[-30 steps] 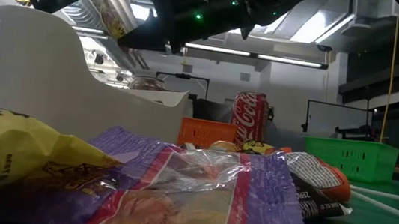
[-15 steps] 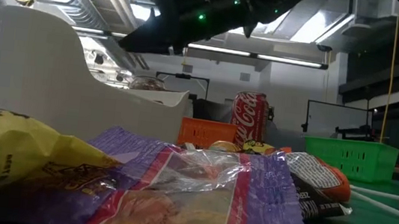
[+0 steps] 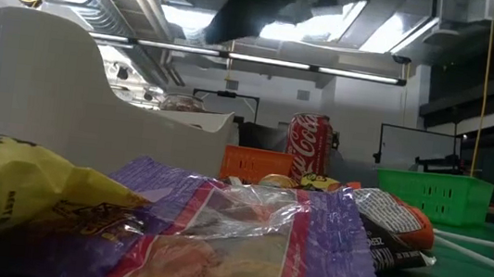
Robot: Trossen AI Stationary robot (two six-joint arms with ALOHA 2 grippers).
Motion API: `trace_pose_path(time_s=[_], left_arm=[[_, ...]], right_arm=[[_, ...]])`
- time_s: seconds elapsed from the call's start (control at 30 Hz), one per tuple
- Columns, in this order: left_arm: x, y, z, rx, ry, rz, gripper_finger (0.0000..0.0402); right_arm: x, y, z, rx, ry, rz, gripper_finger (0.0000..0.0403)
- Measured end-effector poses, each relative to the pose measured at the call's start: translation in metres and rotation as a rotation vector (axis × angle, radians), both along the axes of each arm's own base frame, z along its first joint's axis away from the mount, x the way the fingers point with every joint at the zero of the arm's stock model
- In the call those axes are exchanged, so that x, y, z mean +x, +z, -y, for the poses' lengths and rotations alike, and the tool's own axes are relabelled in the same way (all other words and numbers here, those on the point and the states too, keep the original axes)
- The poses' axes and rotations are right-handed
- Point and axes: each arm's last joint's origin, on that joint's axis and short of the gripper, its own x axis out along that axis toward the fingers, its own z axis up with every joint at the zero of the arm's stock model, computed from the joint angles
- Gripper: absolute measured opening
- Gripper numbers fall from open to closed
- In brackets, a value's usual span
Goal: Sort candy
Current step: Put the blue lollipop into the orange bin
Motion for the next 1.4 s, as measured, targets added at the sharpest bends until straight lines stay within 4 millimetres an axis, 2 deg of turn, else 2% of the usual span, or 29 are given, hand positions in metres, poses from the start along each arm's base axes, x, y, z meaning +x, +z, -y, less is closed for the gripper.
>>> trace_pose_path(time_s=[0.2,0.37,0.57,0.77,1.07,1.2,1.4], left_arm=[[-0.012,-0.013,-0.013,0.138,0.089,-0.189,0.0115],[-0.011,-0.014,-0.018,0.245,0.145,-0.121,0.0115],[-0.009,-0.018,-0.020,0.321,0.190,-0.074,0.0115],[-0.006,-0.028,-0.017,0.364,0.185,-0.108,0.0115],[-0.002,-0.035,-0.013,0.383,0.157,-0.104,0.0113],[-0.002,-0.035,-0.013,0.381,0.155,-0.104,0.0093],[-0.002,-0.035,-0.012,0.373,0.145,-0.112,0.0035]], right_arm=[[-0.025,0.020,-0.001,0.005,0.000,-0.108,0.0177],[-0.046,0.032,-0.002,0.009,0.000,-0.181,0.0177],[-0.063,0.036,-0.003,0.018,-0.005,-0.278,0.0177],[-0.072,0.034,-0.006,0.035,-0.024,-0.360,0.0177],[-0.078,0.033,-0.031,-0.010,0.003,-0.421,0.0177],[-0.086,0.036,-0.042,-0.048,-0.011,-0.449,0.0177],[-0.097,0.039,-0.057,-0.085,-0.022,-0.485,0.0177]])
